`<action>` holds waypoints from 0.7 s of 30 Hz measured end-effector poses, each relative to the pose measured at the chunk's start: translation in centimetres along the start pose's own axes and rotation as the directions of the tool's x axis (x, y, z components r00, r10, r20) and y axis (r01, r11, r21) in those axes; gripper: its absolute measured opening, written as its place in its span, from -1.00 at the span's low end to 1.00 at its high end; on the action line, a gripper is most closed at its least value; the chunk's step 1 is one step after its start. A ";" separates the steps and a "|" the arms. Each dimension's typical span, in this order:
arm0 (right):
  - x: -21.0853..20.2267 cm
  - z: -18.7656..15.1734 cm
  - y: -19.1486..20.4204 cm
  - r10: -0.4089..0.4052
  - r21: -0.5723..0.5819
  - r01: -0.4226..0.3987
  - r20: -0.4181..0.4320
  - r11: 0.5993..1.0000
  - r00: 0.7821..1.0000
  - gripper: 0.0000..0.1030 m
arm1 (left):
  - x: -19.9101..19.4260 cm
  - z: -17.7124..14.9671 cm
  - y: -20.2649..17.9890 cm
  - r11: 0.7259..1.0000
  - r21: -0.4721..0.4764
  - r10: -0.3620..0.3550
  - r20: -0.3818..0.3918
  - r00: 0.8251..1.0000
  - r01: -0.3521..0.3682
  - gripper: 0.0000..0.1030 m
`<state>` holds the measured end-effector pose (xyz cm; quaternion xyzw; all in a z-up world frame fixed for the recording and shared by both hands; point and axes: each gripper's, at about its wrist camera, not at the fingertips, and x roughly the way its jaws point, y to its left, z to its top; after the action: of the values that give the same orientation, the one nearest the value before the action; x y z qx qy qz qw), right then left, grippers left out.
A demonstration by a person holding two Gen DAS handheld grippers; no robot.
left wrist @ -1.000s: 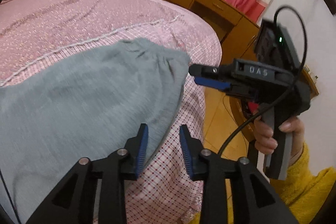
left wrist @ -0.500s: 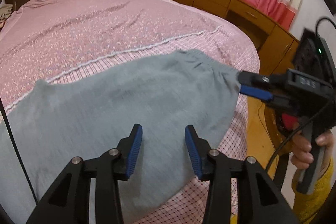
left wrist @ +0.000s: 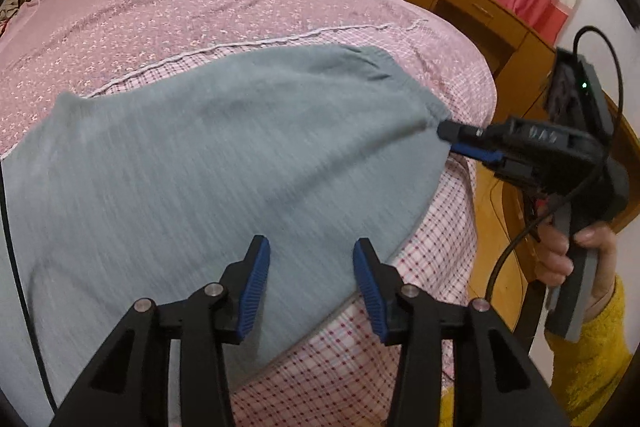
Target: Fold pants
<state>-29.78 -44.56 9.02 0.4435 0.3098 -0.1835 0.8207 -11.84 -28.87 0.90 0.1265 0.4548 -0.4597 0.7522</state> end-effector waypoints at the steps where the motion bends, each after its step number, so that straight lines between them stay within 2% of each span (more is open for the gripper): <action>1: -0.4 -0.1 -0.2 0.002 0.006 -0.002 0.011 1.000 1.000 -0.08 | -0.1 -0.1 -0.1 1.000 0.000 -0.001 -0.001 1.000 0.001 -0.08; 4: -0.4 -0.5 -0.8 0.033 0.013 -0.032 -0.016 0.999 0.999 -0.07 | -0.4 -0.3 0.1 1.000 -0.007 0.002 0.003 1.000 -0.002 -0.08; 6: 0.4 -1.0 -0.5 0.065 0.008 -0.064 -0.064 0.998 0.996 -0.07 | -1.0 -0.2 0.1 0.999 -0.004 0.038 0.012 0.999 -0.038 -0.08; 9: 1.7 -1.9 -0.1 0.070 -0.001 -0.071 -0.102 0.997 0.992 -0.07 | -1.9 0.2 0.5 0.994 -0.005 0.105 0.035 0.994 -0.105 -0.08; 14: 1.7 -2.9 0.3 0.093 0.004 -0.093 -0.087 0.996 0.992 -0.05 | -2.5 0.4 3.0 0.972 -0.075 0.225 0.020 0.974 -0.223 0.02; 16: 1.3 -2.9 0.8 0.149 0.027 -0.147 -0.077 0.989 0.986 -0.04 | -2.6 0.5 4.0 0.959 -0.102 0.266 0.009 0.964 -0.264 0.25; 17: 1.1 -2.8 0.9 0.163 0.030 -0.161 -0.072 0.986 0.984 -0.04 | -2.7 0.5 4.4 0.952 -0.112 0.287 -0.001 0.958 -0.285 0.28; 21: 0.9 -2.5 1.9 0.145 0.007 -0.145 -0.064 0.989 0.987 -0.04 | -4.3 0.6 6.1 0.933 -0.173 0.321 0.009 0.947 -0.315 0.29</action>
<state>-28.90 -41.46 8.50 0.4714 0.3028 -0.1094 0.8210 -7.27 -23.43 3.23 0.1253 0.4516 -0.2940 0.8330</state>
